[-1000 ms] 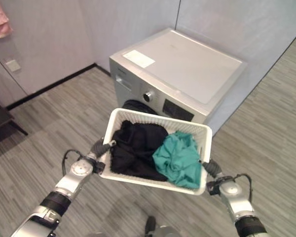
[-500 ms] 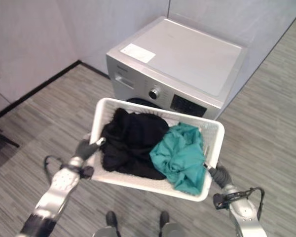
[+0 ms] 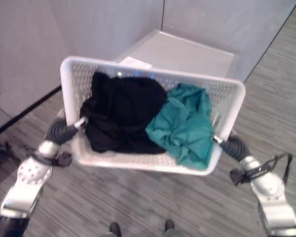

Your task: Grab the laundry basket,head to the washer,open it,put in the laundry and shut it.

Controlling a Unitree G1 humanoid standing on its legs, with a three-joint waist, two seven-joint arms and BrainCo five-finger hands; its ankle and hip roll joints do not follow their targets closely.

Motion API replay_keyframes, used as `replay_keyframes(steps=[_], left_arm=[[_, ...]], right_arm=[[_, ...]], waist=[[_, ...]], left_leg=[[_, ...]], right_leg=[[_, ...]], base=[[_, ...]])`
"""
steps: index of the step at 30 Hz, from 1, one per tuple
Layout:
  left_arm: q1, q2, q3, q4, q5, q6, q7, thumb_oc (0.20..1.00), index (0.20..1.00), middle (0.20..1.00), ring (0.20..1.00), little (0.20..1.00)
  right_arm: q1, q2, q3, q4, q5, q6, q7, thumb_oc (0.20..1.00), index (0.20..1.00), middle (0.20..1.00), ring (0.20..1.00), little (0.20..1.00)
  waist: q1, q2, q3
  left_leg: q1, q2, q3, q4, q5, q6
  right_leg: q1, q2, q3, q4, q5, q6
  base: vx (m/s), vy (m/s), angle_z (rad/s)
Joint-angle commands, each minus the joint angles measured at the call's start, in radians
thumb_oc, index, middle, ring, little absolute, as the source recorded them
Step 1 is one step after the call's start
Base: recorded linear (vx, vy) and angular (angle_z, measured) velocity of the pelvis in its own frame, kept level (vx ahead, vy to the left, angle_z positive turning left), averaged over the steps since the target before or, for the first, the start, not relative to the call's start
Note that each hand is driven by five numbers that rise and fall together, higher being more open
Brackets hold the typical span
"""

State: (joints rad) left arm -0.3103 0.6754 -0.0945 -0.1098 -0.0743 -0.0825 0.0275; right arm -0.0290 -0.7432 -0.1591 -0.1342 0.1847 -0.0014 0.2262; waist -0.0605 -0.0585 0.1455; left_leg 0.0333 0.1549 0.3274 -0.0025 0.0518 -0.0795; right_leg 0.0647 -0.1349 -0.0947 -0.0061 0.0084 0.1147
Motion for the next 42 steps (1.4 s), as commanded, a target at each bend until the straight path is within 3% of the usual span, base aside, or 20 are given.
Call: replay_keyframes(steps=[1,5,7,9,14,16,21,26,28,30,32,35,37,38,39,42], left_arm=[[-0.212,0.131,0.044,0.192,-0.101,-0.027,0.104,0.2,0.2,0.2,0.2,0.2],[-0.515,0.144,-0.179,0.397,-0.194,-0.022,0.119,0.2,0.2,0.2,0.2,0.2],[-0.729,0.134,-0.351,0.567,-0.265,-0.018,0.116,0.2,0.2,0.2,0.2,0.2],[-1.032,0.021,-0.598,0.877,-0.321,0.002,0.101,0.2,0.2,0.2,0.2,0.2],[-1.222,-0.133,-0.739,1.154,-0.343,0.029,0.067,0.2,0.2,0.2,0.2,0.2],[-1.291,-0.218,-0.786,1.272,-0.328,0.045,0.057,0.2,0.2,0.2,0.2,0.2],[-1.347,-0.255,-0.809,1.352,-0.309,0.056,0.059,0.2,0.2,0.2,0.2,0.2],[-1.349,-0.244,-0.818,1.378,-0.292,0.057,0.055,0.2,0.2,0.2,0.2,0.2],[-1.323,-0.26,-0.811,1.368,-0.285,0.057,0.053,0.2,0.2,0.2,0.2,0.2],[-1.309,-0.267,-0.798,1.367,-0.274,0.058,0.047,0.2,0.2,0.2,0.2,0.2],[-1.303,-0.264,-0.79,1.369,-0.274,0.059,0.045,0.2,0.2,0.2,0.2,0.2],[-1.301,-0.277,-0.788,1.395,-0.267,0.065,0.032,0.2,0.2,0.2,0.2,0.2],[-1.298,-0.27,-0.782,1.395,-0.28,0.061,0.033,0.2,0.2,0.2,0.2,0.2],[-1.298,-0.27,-0.782,1.395,-0.28,0.061,0.033,0.2,0.2,0.2,0.2,0.2],[-1.305,-0.248,-0.783,1.397,-0.283,0.058,0.037,0.2,0.2,0.2,0.2,0.2],[-1.309,-0.238,-0.786,1.399,-0.28,0.058,0.039,0.2,0.2,0.2,0.2,0.2]], right_arm=[[-0.075,-0.198,-0.113,0.197,0.053,0.028,-0.143,0.2,0.2,0.2,0.2,0.2],[-0.313,-0.315,0.049,0.357,0.081,0.055,-0.176,0.2,0.2,0.2,0.2,0.2],[-0.522,-0.337,0.225,0.479,0.091,0.071,-0.2,0.2,0.2,0.2,0.2,0.2],[-0.898,-0.296,0.529,0.729,0.114,0.09,-0.237,0.2,0.2,0.2,0.2,0.2],[-1.25,-0.153,0.797,1.077,0.147,0.109,-0.235,0.2,0.2,0.2,0.2,0.2],[-1.398,-0.045,0.889,1.267,0.159,0.121,-0.235,0.2,0.2,0.2,0.2,0.2],[-1.494,0.047,0.932,1.446,0.156,0.126,-0.225,0.2,0.2,0.2,0.2,0.2],[-1.494,0.047,0.925,1.477,0.146,0.128,-0.216,0.2,0.2,0.2,0.2,0.2],[-1.477,0.017,0.922,1.488,0.129,0.142,-0.198,0.2,0.2,0.2,0.2,0.2],[-1.478,-0.014,0.927,1.495,0.12,0.144,-0.189,0.2,0.2,0.2,0.2,0.2],[-1.478,-0.021,0.926,1.496,0.12,0.138,-0.193,0.2,0.2,0.2,0.2,0.2],[-1.472,-0.021,0.922,1.521,0.13,0.14,-0.199,0.2,0.2,0.2,0.2,0.2],[-1.462,-0.03,0.916,1.522,0.127,0.146,-0.199,0.2,0.2,0.2,0.2,0.2],[-1.461,-0.03,0.915,1.521,0.127,0.147,-0.199,0.2,0.2,0.2,0.2,0.2],[-1.442,-0.029,0.909,1.525,0.115,0.152,-0.187,0.2,0.2,0.2,0.2,0.2],[-1.428,-0.026,0.914,1.513,0.119,0.16,-0.173,0.2,0.2,0.2,0.2,0.2]], waist=[[0.018,0.004,-0.079],[0.023,0.007,-0.079],[0.022,0.012,-0.075],[0.016,0.02,-0.067],[0.005,0.036,-0.06],[-0.001,0.04,-0.057],[0.006,0.042,-0.044],[0.013,0.041,-0.035],[0.007,0.055,-0.025],[-0.015,0.071,0.004],[-0.017,0.08,0.01],[-0.029,0.081,0.001],[-0.039,0.078,-0.002],[-0.04,0.08,-0.001],[-0.04,0.069,-0.002],[-0.042,0.045,-0.019]], left_leg=[[-0.041,0.071,-0.101,0.075,-0.047,-0.024],[-0.046,0.074,-0.112,0.084,-0.044,-0.028],[-0.051,0.074,-0.117,0.085,-0.039,-0.029],[-0.067,0.068,-0.124,0.087,-0.03,-0.029],[-0.077,0.061,-0.124,0.07,-0.015,-0.031],[-0.085,0.06,-0.122,0.065,-0.01,-0.032],[-0.105,0.054,-0.113,0.098,-0.03,-0.026],[-0.112,0.023,-0.111,0.159,-0.093,0.002],[-0.092,-0.034,-0.125,0.162,-0.129,0.042],[-0.074,-0.05,-0.133,0.171,-0.145,0.071],[-0.065,-0.057,-0.126,0.173,-0.153,0.079],[-0.014,-0.084,-0.122,0.145,-0.175,0.068],[0.008,-0.074,-0.129,0.145,-0.186,0.044],[0.01,-0.072,-0.131,0.145,-0.187,0.043],[0.042,-0.061,-0.12,0.15,-0.201,0.027],[0.064,-0.059,-0.116,0.151,-0.213,0.018]], right_leg=[[-0.035,-0.061,-0.036,0.077,-0.052,0.044],[-0.03,-0.06,-0.056,0.085,-0.06,0.048],[-0.036,-0.059,-0.068,0.105,-0.065,0.052],[-0.055,-0.061,-0.081,0.132,-0.062,0.057],[-0.072,-0.064,-0.089,0.14,-0.057,0.061],[-0.086,-0.064,-0.089,0.143,-0.057,0.061],[-0.108,-0.075,-0.098,0.155,-0.046,0.068],[-0.107,-0.104,-0.092,0.167,-0.035,0.084],[-0.148,-0.138,-0.053,0.303,0.027,0.098],[-0.214,-0.1,0.013,0.459,0.041,0.088],[-0.248,-0.086,0.025,0.501,0.042,0.087],[-0.269,-0.129,-0.051,0.326,0.026,0.066],[-0.274,-0.163,-0.077,0.159,0.067,0.078],[-0.266,-0.161,-0.082,0.151,0.071,0.078],[-0.259,-0.187,-0.118,0.069,0.111,0.093],[-0.234,-0.179,-0.104,0.062,0.11,0.092]], base=[[0.02,-0.007,0.18],[0.02,0.006,0.13],[0.01,0.032,0.18],[0.01,0.059,0.18],[0.03,0.039,0.12],[0.04,0.038,0.03],[0.03,0.052,-0.02],[0.07,0.142,-0.07],[0.12,0.302,-0.14],[0.09,0.27,-0.08],[0.12,0.137,-0.08],[0.25,-0.044,-0.39],[0.22,-0.165,-0.05],[0.25,-0.206,0.13],[0.24,-0.219,0.18],[0.24,-0.231,0.07]])
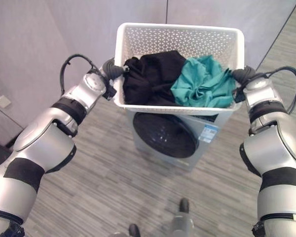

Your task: Grab the laundry basket,head to the washer,open it,put in the laundry and shut it.

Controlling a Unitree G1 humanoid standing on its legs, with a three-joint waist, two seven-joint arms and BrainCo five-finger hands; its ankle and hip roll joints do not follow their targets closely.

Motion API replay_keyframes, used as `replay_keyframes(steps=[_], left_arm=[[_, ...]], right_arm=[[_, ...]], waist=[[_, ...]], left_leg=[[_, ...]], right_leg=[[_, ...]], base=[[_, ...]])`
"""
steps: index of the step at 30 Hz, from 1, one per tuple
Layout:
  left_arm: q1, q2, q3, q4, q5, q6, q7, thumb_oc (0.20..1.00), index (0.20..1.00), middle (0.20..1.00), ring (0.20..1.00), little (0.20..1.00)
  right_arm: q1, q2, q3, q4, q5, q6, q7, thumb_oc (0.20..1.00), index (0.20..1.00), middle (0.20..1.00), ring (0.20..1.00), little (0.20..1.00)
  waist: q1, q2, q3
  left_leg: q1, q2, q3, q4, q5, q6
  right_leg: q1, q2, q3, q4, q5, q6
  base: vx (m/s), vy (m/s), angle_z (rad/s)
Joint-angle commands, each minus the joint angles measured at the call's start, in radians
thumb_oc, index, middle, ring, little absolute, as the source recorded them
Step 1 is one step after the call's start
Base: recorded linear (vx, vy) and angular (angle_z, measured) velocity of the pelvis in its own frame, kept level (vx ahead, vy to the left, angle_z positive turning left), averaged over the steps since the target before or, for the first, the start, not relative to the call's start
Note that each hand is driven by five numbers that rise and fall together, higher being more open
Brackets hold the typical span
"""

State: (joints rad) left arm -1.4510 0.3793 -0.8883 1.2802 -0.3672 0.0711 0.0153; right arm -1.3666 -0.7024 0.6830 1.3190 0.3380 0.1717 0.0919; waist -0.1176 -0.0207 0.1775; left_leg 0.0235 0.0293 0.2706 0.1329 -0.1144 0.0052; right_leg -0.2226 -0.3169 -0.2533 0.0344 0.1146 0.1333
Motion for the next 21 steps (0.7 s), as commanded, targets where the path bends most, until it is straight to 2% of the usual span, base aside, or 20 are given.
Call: replay_keyframes(steps=[1,4,5,6,7,9,12,14,15,17,21], left_arm=[[-0.158,0.072,0.016,0.013,0.002,-0.1,0.054,0.2,0.2,0.2,0.2,0.2],[-0.157,0.098,0.016,0.016,-0.02,-0.094,0.05,0.2,0.2,0.2,0.2,0.2],[-0.158,0.099,0.016,0.016,-0.02,-0.094,0.05,0.2,0.2,0.2,0.2,0.2],[-0.168,0.128,0.017,0.016,-0.033,-0.086,0.047,0.2,0.2,0.2,0.2,0.2],[-0.17,0.141,0.018,0.015,-0.039,-0.084,0.047,0.2,0.2,0.2,0.2,0.2],[-0.182,0.15,0.018,0.007,-0.06,-0.079,0.05,0.2,0.2,0.2,0.2,0.2],[-0.188,0.156,0.013,0.007,-0.048,-0.079,0.046,0.2,0.2,0.2,0.2,0.2],[-0.184,0.156,0.013,0.003,-0.038,-0.081,0.046,0.2,0.2,0.2,0.2,0.2],[-0.167,0.149,0.016,0.0,-0.018,-0.082,0.046,0.2,0.2,0.2,0.2,0.2],[-0.15,0.14,0.015,0.008,0.006,-0.082,0.041,0.2,0.2,0.2,0.2,0.2],[-0.141,0.123,-0.002,0.042,0.052,-0.072,0.034,0.2,0.2,0.2,0.2,0.2]], right_arm=[[-0.069,-0.06,0.072,0.029,-0.003,-0.024,-0.037,0.2,0.2,0.2,0.2,0.2],[-0.048,-0.041,0.099,-0.016,0.02,-0.029,-0.037,0.2,0.2,0.2,0.2,0.2],[-0.049,-0.041,0.099,-0.016,0.02,-0.029,-0.037,0.2,0.2,0.2,0.2,0.2],[-0.051,-0.031,0.121,-0.049,0.026,-0.031,-0.029,0.2,0.2,0.2,0.2,0.2],[-0.046,-0.028,0.128,-0.065,0.025,-0.034,-0.032,0.2,0.2,0.2,0.2,0.2],[-0.034,-0.04,0.127,-0.132,0.038,-0.031,-0.036,0.2,0.2,0.2,0.2,0.2],[0.017,-0.058,0.129,-0.201,0.018,-0.034,-0.027,0.2,0.2,0.2,0.2,0.2],[0.036,-0.07,0.125,-0.215,0.009,-0.032,-0.023,0.2,0.2,0.2,0.2,0.2],[0.069,-0.084,0.117,-0.229,0.0,-0.034,-0.019,0.2,0.2,0.2,0.2,0.2],[0.105,-0.081,0.103,-0.212,-0.005,-0.032,-0.011,0.2,0.2,0.2,0.2,0.2],[0.129,-0.055,0.1,-0.18,-0.022,-0.028,0.0,0.2,0.2,0.2,0.2,0.2]], waist=[[0.006,-0.003,-0.074],[0.002,-0.006,-0.105],[0.001,-0.008,-0.106],[0.015,-0.015,-0.103],[0.021,-0.017,-0.103],[0.022,-0.031,-0.104],[0.032,-0.054,-0.095],[0.036,-0.055,-0.092],[0.041,-0.051,-0.082],[0.045,-0.041,-0.081],[0.044,-0.026,-0.102]], left_leg=[[0.093,0.115,-0.061,0.037,-0.044,-0.096],[0.088,0.198,-0.075,0.131,0.023,-0.129],[0.085,0.196,-0.076,0.129,0.026,-0.129],[0.065,0.226,-0.108,0.249,0.074,-0.128],[0.052,0.229,-0.129,0.289,0.099,-0.132],[0.018,0.239,-0.128,0.283,0.125,-0.125],[-0.041,0.216,-0.125,0.2,0.074,-0.112],[-0.054,0.209,-0.121,0.144,0.076,-0.113],[-0.075,0.221,-0.106,0.085,0.11,-0.126],[-0.048,0.223,-0.089,0.041,0.109,-0.126],[-0.017,0.198,-0.088,-0.005,0.115,-0.124]], right_leg=[[0.06,0.049,0.075,0.057,-0.012,0.069],[0.105,0.124,0.047,0.057,-0.05,0.03],[0.103,0.122,0.046,0.055,-0.047,0.03],[0.144,0.18,0.065,0.04,-0.076,-0.013],[0.16,0.199,0.068,0.034,-0.088,-0.025],[0.185,0.206,0.068,0.013,-0.104,-0.036],[0.21,0.199,0.078,0.01,-0.121,-0.035],[0.219,0.198,0.08,0.012,-0.123,-0.035],[0.232,0.205,0.084,0.022,-0.136,-0.037],[0.254,0.215,0.096,0.029,-0.145,-0.03],[0.266,0.202,0.106,0.016,-0.143,-0.02]], base=[[0.28,-0.298,0.25],[0.26,-0.326,0.17],[0.19,-0.308,-0.25],[0.17,-0.281,-0.24],[0.17,-0.281,-0.32],[0.09,-0.124,-0.54],[0.07,-0.02,0.0],[0.06,0.05,-0.02],[0.08,0.063,-0.12],[0.12,0.092,-0.25],[0.09,0.099,-0.47]])
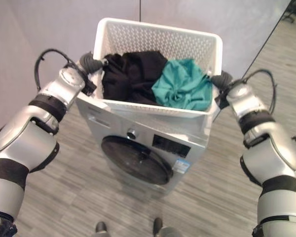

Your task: Grab the laundry basket,head to the washer,open it,put in the laundry and shut it.

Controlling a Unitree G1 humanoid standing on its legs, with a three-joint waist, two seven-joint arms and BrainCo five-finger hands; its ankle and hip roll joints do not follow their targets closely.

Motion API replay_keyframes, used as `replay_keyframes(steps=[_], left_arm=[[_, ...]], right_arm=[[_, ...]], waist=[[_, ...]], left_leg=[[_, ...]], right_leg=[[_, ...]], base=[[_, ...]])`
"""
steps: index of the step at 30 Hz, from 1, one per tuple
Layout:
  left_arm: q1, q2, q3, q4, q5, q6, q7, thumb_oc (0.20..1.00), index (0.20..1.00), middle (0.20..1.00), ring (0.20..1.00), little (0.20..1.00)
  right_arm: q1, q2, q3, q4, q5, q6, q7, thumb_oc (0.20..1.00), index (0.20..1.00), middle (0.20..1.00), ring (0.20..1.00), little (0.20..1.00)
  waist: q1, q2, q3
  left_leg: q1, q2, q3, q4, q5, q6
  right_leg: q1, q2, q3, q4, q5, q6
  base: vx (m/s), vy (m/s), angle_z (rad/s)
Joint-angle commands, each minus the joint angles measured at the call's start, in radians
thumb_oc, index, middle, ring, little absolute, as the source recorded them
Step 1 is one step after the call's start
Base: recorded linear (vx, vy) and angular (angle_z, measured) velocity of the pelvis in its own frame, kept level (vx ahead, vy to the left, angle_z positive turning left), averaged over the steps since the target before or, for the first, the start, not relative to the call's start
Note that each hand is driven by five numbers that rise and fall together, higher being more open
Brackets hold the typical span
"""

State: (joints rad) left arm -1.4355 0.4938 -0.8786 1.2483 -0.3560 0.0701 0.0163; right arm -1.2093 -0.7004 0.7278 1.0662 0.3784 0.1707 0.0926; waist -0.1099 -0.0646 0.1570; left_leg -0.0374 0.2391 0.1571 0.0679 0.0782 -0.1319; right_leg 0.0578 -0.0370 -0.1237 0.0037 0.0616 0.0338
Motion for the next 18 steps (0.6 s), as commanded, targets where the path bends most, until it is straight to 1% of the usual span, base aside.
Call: replay_keyframes(steps=[1,3,5,6,9,16,17,18], left_arm=[[-0.157,0.009,-0.012,0.074,0.041,-0.072,0.033,0.2,0.2,0.2,0.2,0.2],[-0.163,0.002,-0.026,0.096,0.059,-0.067,0.031,0.2,0.2,0.2,0.2,0.2],[-0.164,0.001,-0.028,0.101,0.063,-0.066,0.028,0.2,0.2,0.2,0.2,0.2],[-0.167,0.001,-0.031,0.115,0.072,-0.063,0.026,0.2,0.2,0.2,0.2,0.2],[-0.171,-0.001,-0.035,0.133,0.084,-0.064,0.032,0.2,0.2,0.2,0.2,0.2],[-0.19,-0.01,-0.025,0.154,0.091,-0.068,0.051,0.2,0.2,0.2,0.2,0.2],[-0.216,-0.009,-0.022,0.164,0.08,-0.07,0.061,0.2,0.2,0.2,0.2,0.2],[-0.227,-0.009,-0.017,0.166,0.075,-0.071,0.07,0.313,0.313,0.313,0.313,0.313]], right_arm=[[-0.029,-0.057,0.055,0.073,-0.063,-0.027,0.0,0.2,0.2,0.2,0.2,0.2],[-0.043,-0.039,0.069,0.114,-0.078,-0.02,0.009,0.2,0.2,0.2,0.2,0.2],[-0.051,-0.034,0.071,0.131,-0.081,-0.017,0.011,0.2,0.2,0.2,0.2,0.2],[-0.069,-0.026,0.075,0.177,-0.095,-0.016,0.013,0.2,0.2,0.2,0.2,0.2],[-0.121,-0.017,0.079,0.251,-0.105,-0.018,0.004,0.2,0.2,0.2,0.2,0.2],[-0.186,-0.025,0.07,0.339,-0.111,-0.019,-0.013,0.2,0.2,0.2,0.2,0.2],[-0.238,-0.022,0.083,0.362,-0.114,-0.02,-0.021,0.2,0.2,0.2,0.2,0.2],[-0.256,-0.019,0.087,0.363,-0.114,-0.023,-0.025,0.2,0.2,0.2,0.2,0.2]], waist=[[0.037,0.018,-0.081],[0.038,0.023,-0.087],[0.038,0.025,-0.088],[0.035,0.029,-0.089],[0.029,0.036,-0.09],[0.017,0.046,-0.086],[0.008,0.051,-0.079],[0.004,0.05,-0.077]], left_leg=[[0.045,-0.012,0.027,0.059,-0.078,0.013],[0.063,-0.031,0.04,0.037,-0.08,0.018],[0.066,-0.035,0.046,0.032,-0.079,0.019],[0.075,-0.043,0.056,0.018,-0.08,0.022],[0.078,-0.053,0.059,0.001,-0.079,0.025],[0.078,-0.059,0.064,-0.025,-0.071,0.023],[0.066,-0.055,0.064,-0.03,-0.065,0.019],[0.063,-0.052,0.066,-0.032,-0.063,0.017]], right_leg=[[-0.015,-0.079,-0.022,0.047,-0.09,0.08],[-0.019,-0.091,-0.013,0.049,-0.086,0.089],[-0.02,-0.095,-0.012,0.048,-0.082,0.092],[-0.023,-0.103,-0.007,0.042,-0.075,0.099],[-0.033,-0.111,-0.002,0.033,-0.066,0.107],[-0.053,-0.116,0.002,0.025,-0.059,0.113],[-0.076,-0.113,0.005,0.026,-0.055,0.114],[-0.083,-0.112,0.003,0.025,-0.054,0.114]], base=[[0.06,0.101,-0.18],[0.05,0.113,0.04],[0.02,0.068,-0.03],[0.03,0.079,-0.07],[0.02,0.064,-0.01],[0.04,0.01,0.0],[0.06,-0.037,-0.04],[0.06,-0.047,-0.06]])
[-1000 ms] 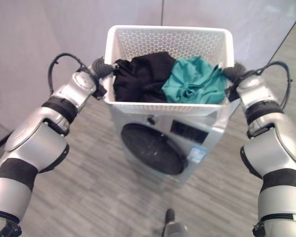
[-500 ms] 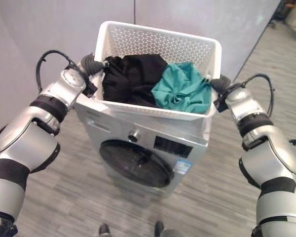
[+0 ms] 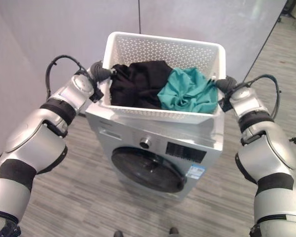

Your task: Grab the laundry basket,head to the washer,open it,put in the laundry and shut it.

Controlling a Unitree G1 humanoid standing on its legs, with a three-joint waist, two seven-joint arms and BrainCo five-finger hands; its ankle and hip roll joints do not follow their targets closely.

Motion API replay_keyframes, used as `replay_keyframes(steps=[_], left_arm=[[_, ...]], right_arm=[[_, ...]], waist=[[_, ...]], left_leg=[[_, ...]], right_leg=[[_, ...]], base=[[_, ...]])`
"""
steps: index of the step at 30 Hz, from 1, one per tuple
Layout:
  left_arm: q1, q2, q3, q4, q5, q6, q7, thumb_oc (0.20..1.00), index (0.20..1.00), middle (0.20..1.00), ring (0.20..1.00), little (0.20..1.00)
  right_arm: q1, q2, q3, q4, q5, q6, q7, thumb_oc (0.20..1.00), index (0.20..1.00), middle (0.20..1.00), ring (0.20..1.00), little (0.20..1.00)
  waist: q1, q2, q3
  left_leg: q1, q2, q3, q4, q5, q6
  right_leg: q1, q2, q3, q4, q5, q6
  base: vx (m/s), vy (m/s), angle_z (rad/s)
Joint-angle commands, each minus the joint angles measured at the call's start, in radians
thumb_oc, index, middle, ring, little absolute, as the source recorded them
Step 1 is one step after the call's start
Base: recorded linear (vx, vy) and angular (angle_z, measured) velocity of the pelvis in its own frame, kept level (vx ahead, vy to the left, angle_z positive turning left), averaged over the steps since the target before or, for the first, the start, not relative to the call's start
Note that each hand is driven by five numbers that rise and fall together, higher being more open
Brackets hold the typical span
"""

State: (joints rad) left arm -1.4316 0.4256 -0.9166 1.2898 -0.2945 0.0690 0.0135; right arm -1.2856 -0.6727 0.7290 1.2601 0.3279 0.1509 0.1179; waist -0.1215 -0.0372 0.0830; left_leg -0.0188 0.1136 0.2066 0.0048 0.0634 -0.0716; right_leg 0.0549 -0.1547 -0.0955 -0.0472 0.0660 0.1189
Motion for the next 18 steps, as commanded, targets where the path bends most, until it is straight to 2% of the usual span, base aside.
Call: replay_keyframes(steps=[1,2,3,4,5,6,11,18], left_arm=[[-0.241,0.061,0.023,0.129,0.008,-0.071,0.076,0.674,0.674,0.674,0.674,0.674],[-0.241,0.061,0.024,0.129,0.008,-0.071,0.075,1.0,1.0,1.0,1.0,1.0],[-0.249,0.062,0.025,0.134,0.003,-0.07,0.079,1.0,1.0,1.0,1.0,1.0],[-0.259,0.064,0.027,0.138,-0.003,-0.069,0.085,1.0,1.0,1.0,1.0,1.0],[-0.281,0.062,0.033,0.153,-0.014,-0.068,0.098,1.0,1.0,1.0,1.0,1.0],[-0.283,0.059,0.04,0.16,-0.028,-0.063,0.102,1.0,1.0,1.0,1.0,1.0],[-0.286,0.044,0.05,0.166,-0.035,-0.063,0.11,1.0,1.0,1.0,1.0,1.0],[-0.266,0.052,0.067,0.128,-0.054,-0.085,0.125,1.0,1.0,1.0,1.0,1.0]], right_arm=[[-0.192,-0.047,0.092,0.176,-0.064,-0.005,-0.053,0.2,0.2,0.2,0.2,0.2],[-0.193,-0.046,0.092,0.176,-0.064,-0.005,-0.052,0.2,0.2,0.2,0.2,0.2],[-0.212,-0.042,0.096,0.18,-0.064,-0.006,-0.056,0.2,0.2,0.2,0.2,0.2],[-0.231,-0.035,0.097,0.181,-0.062,-0.007,-0.064,0.332,0.332,0.332,0.332,0.332],[-0.253,-0.02,0.1,0.187,-0.057,-0.011,-0.078,0.859,0.859,0.859,0.859,0.859],[-0.261,-0.008,0.097,0.189,-0.05,-0.008,-0.084,1.0,1.0,1.0,1.0,1.0],[-0.263,0.023,0.074,0.199,0.008,-0.011,-0.097,1.0,1.0,1.0,1.0,1.0],[-0.259,-0.006,0.042,0.198,0.076,-0.029,-0.119,1.0,1.0,1.0,1.0,1.0]], waist=[[0.012,0.023,-0.001],[0.012,0.024,-0.001],[0.009,0.025,0.001],[0.006,0.026,0.002],[0.003,0.028,0.007],[0.003,0.029,0.006],[0.008,0.034,0.003],[0.017,0.039,-0.002]], left_leg=[[0.039,0.076,0.017,0.029,-0.045,-0.045],[0.038,0.076,0.017,0.029,-0.045,-0.045],[0.031,0.078,0.017,0.028,-0.042,-0.046],[0.024,0.08,0.016,0.026,-0.039,-0.047],[0.01,0.082,0.013,0.021,-0.032,-0.05],[0.006,0.084,0.012,0.018,-0.028,-0.05],[0.007,0.084,0.011,0.01,-0.025,-0.052],[0.025,0.08,0.008,0.0,-0.028,-0.053]], right_leg=[[-0.088,0.008,-0.025,0.077,-0.058,0.029],[-0.089,0.008,-0.025,0.077,-0.058,0.029],[-0.1,0.01,-0.025,0.079,-0.058,0.029],[-0.112,0.012,-0.023,0.081,-0.056,0.029],[-0.13,0.015,-0.021,0.084,-0.053,0.028],[-0.136,0.017,-0.021,0.085,-0.053,0.027],[-0.134,0.022,-0.028,0.078,-0.054,0.023],[-0.104,0.022,-0.036,0.048,-0.051,0.023]], base=[[0.03,-0.027,-0.07],[0.01,-0.023,-0.09],[0.01,-0.018,-0.06],[0.01,-0.036,-0.04],[0.03,-0.041,0.0],[0.02,-0.032,-0.01],[0.04,-0.019,-0.01],[0.03,-0.005,0.0]])
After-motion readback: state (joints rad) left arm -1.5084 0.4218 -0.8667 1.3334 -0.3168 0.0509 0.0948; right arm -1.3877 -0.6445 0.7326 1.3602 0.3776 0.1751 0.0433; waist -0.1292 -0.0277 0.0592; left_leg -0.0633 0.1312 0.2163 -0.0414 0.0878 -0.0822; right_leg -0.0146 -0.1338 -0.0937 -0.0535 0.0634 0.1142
